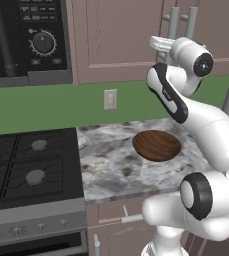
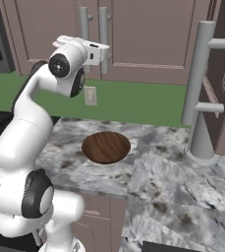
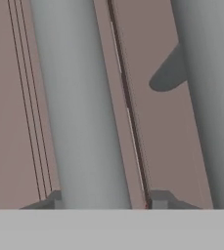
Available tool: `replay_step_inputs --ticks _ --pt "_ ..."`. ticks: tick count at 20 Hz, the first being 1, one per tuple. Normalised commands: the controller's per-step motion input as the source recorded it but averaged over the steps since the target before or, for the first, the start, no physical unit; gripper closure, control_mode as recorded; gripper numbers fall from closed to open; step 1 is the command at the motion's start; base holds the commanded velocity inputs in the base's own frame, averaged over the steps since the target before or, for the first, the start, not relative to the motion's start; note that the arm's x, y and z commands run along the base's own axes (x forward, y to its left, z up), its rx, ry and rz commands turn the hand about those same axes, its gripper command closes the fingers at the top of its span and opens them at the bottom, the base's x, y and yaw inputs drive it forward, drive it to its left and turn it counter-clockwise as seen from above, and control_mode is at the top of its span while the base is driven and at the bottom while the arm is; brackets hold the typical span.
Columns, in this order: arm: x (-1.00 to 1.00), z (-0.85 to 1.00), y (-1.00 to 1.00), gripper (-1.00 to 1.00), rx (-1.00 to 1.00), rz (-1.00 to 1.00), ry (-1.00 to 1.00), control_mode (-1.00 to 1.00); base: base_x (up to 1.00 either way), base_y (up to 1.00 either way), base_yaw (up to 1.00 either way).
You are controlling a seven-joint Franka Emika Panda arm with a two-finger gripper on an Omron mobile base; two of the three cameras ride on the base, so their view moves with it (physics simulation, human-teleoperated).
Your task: Open the cabinet. Pick the peach and apple from the cabinet and place them into the bowl. Then close the cabinet.
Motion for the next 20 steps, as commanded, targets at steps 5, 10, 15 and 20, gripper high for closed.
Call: replay_step_inputs --ticks 5,10,15,20 --pt "0.0 0.0 0.0 1.0 0.0 0.0 0.0 -1.0 0.0 0.0 0.0" --pt "0.0 0.0 0.0 1.0 0.0 0.0 0.0 -1.0 0.0 0.0 0.0" --pt "-0.1 0.2 0.0 1.0 0.0 0.0 0.0 -1.0 0.0 0.0 0.0" --pt "-0.53 0.38 0.0 1.0 0.0 -0.01 -0.01 -1.0 0.0 0.0 0.0"
